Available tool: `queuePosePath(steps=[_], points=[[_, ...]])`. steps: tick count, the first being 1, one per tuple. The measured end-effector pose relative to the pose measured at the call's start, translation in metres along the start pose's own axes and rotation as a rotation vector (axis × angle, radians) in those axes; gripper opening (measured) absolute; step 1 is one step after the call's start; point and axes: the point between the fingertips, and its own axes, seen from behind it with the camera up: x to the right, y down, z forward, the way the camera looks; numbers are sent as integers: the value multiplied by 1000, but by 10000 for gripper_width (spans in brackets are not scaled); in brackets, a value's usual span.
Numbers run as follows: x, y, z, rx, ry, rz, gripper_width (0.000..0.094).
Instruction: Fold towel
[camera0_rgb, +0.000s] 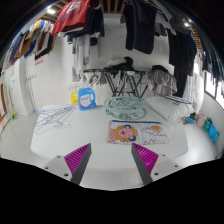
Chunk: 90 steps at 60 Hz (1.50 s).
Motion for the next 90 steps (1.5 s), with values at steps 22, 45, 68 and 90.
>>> queuePosePath(steps=[22,45,68,90], points=[[-21,-7,160,-2,16,27,853],[-7,17,299,-147,39,26,850],[-11,1,292,-168,-12,-63,9],[171,-85,224,-38,102,49,13]])
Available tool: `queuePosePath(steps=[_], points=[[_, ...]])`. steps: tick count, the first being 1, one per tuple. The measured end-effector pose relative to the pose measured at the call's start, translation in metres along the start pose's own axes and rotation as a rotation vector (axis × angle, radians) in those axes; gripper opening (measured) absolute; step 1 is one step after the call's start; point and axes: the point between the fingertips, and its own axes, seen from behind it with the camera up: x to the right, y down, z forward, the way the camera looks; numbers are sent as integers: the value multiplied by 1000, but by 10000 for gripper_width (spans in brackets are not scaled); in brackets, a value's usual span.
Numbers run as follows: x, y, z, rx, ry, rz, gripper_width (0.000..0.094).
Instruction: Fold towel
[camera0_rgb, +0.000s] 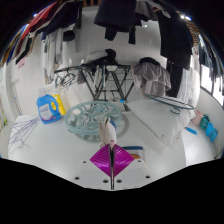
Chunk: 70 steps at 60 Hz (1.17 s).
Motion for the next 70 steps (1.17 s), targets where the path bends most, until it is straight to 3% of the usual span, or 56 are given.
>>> queuePosePath(steps=[11,13,14,16,17,18,21,25,47,56,70], points=[[73,58,37,-96,103,-43,57],[80,69,40,-109,104,-49,112],[81,71,42,-112,102,-51,202],[85,74,43,-115,100,-51,484],[87,75,42,-119,105,-50,638],[90,76,40,-125,110,-49,876],[90,74,26,-140,103,-43,789],[85,60,-4,-131,75,-23,869],[84,19,-268,-129,13,-46,850],[88,22,-304,-112,5,-67,849],[97,23,-303,-86,18,-50,851]])
